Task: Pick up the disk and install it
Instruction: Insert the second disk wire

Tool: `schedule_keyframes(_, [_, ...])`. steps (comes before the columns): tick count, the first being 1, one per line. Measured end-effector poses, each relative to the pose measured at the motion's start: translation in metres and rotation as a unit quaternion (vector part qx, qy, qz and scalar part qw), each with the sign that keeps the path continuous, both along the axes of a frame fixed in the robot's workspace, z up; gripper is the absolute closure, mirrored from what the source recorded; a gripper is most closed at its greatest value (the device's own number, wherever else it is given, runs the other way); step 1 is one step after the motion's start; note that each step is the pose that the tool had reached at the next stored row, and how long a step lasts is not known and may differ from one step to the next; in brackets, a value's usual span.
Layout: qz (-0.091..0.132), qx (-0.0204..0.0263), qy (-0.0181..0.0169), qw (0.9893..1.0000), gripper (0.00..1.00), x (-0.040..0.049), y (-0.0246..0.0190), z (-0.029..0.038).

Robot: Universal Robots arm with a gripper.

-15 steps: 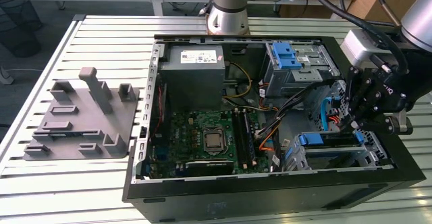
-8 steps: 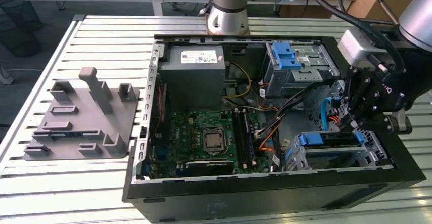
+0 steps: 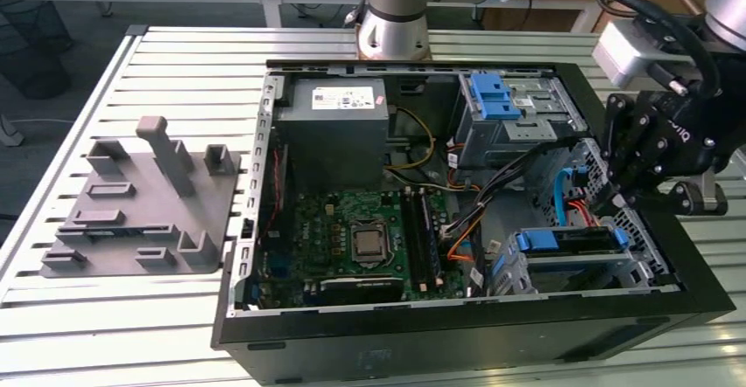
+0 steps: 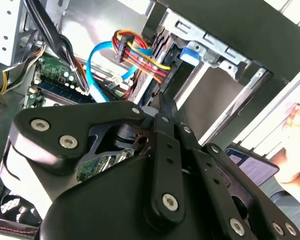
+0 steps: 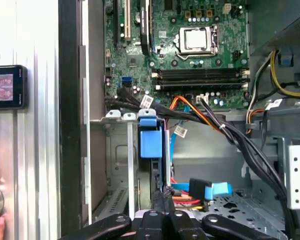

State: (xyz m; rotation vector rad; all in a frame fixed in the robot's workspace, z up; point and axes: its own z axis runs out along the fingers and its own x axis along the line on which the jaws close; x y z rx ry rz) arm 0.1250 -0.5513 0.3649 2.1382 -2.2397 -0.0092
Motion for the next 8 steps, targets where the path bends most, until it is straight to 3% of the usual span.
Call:
schedule_keyframes(4, [0.000,0.0000,-0.0057,1.0000,0.89,-0.0173,0.0000,0.0000])
schedule_keyframes(8, [0.000,-0.0001,-0.0075,1.0000,0.89,-0.0223,0.0003,0.0045])
